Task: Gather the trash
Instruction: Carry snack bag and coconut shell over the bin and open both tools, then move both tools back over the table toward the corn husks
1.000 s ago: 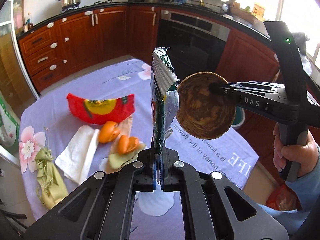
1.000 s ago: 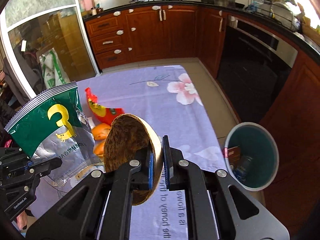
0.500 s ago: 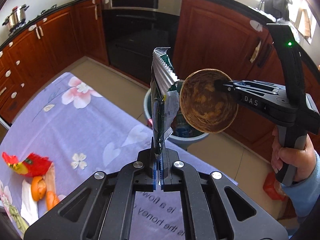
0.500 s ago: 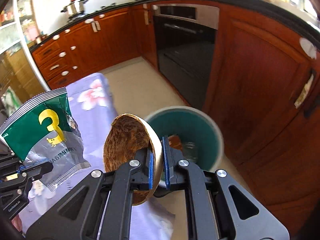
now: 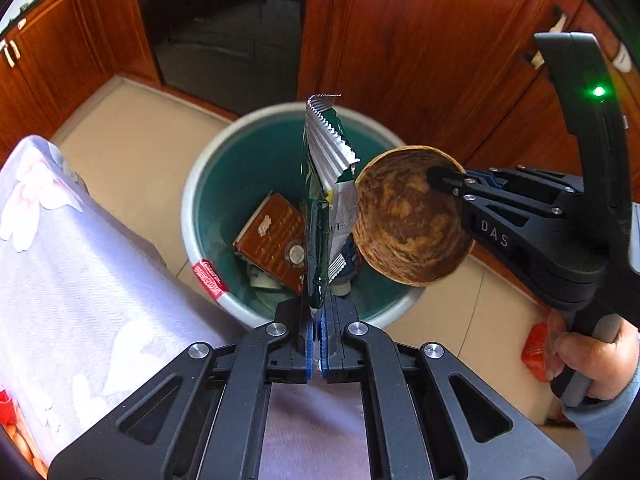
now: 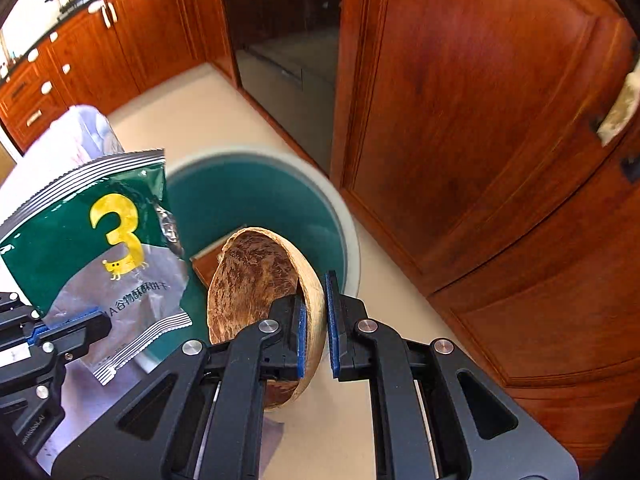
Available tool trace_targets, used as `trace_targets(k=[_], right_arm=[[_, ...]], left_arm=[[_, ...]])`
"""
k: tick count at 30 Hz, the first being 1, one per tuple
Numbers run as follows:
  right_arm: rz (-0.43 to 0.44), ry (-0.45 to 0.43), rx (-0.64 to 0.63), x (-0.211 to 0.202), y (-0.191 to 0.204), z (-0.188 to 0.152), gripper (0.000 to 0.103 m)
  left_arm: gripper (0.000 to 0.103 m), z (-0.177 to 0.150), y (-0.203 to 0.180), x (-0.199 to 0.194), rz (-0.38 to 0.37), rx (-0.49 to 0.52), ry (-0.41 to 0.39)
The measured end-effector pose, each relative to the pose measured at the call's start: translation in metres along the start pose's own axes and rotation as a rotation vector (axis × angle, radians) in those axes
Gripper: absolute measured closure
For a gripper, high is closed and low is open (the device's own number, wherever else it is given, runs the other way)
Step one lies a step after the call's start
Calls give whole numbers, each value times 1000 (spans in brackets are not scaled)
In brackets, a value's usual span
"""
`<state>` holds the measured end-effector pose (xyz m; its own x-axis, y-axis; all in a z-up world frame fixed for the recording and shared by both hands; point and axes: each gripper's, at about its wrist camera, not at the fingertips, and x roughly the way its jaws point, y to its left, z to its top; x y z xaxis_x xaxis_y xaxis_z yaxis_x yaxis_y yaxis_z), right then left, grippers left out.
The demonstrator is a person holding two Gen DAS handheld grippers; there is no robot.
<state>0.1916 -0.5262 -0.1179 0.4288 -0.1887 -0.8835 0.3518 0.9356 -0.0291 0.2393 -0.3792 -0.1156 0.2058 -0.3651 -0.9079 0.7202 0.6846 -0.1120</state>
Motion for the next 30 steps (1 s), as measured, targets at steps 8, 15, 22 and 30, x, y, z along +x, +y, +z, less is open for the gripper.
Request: trace_targets(k=[8,15,22,30], right_arm=[[0,64,-28,34,11,6,93],[18,58,-36,33,22,10,50],[22,57,-28,9,26,8,10],[21,8,-82,-39,41,-4,10]], left_arm=[[92,0,4,22,-4,-24,31],[46,1,10,15,22,-36,12],[32,-6,15,-10,26,-71,-18],[19,-31,9,-58,49,-71,-83]])
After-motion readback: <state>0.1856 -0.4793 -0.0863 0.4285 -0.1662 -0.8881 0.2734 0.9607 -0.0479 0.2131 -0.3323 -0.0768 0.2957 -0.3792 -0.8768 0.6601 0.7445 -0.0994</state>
